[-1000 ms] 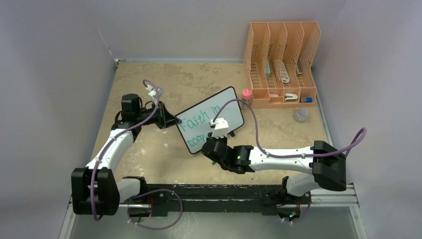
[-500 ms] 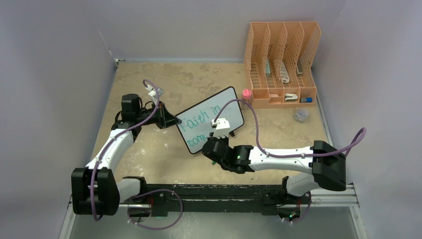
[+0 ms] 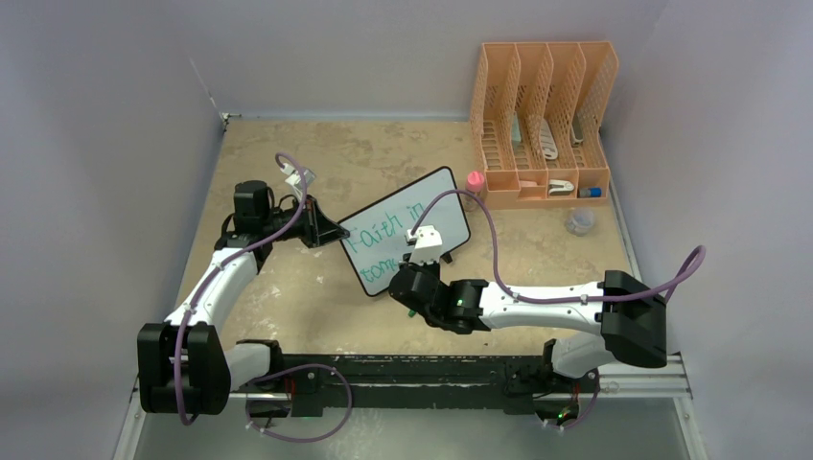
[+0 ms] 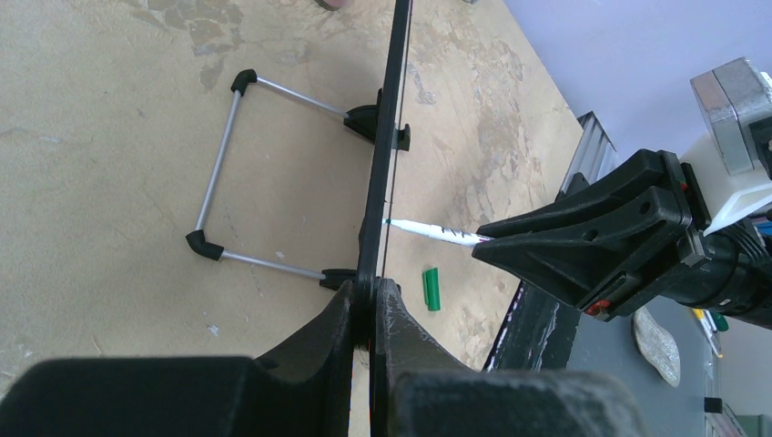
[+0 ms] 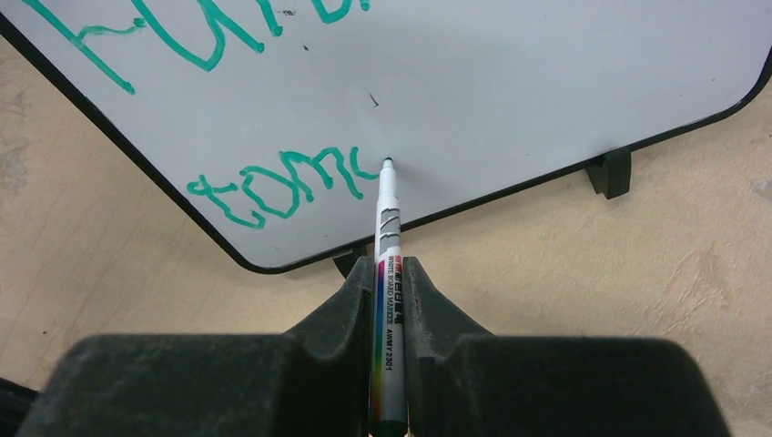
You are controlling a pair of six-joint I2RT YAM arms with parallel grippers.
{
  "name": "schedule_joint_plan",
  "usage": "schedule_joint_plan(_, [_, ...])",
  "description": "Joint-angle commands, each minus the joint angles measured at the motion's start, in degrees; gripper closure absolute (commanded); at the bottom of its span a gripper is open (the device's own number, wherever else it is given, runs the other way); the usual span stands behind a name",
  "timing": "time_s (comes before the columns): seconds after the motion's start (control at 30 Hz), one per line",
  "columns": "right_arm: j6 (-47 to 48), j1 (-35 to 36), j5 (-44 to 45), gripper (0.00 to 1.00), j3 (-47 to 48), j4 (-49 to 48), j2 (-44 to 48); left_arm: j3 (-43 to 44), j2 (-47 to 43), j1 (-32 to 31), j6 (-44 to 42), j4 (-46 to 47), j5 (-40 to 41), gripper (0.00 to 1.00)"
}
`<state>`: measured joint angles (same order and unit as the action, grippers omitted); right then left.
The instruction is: Write a sentence on the whiteboard
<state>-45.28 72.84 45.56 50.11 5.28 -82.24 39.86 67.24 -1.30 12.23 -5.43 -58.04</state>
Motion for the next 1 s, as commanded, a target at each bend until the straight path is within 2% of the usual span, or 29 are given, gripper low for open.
schedule_joint_plan(0.0, [1.5, -0.3, 2.9, 1.0, 1.9, -3.9, -0.4, 0.8, 0.0, -0.8, -1.7, -2.4, 2.4, 1.0])
schedule_joint_plan(0.97, [6.4, -0.4, -1.0, 1.0, 1.6, -9.6, 0.3, 0.8, 0.2, -0.8, -1.8, -2.4, 2.5, 1.0])
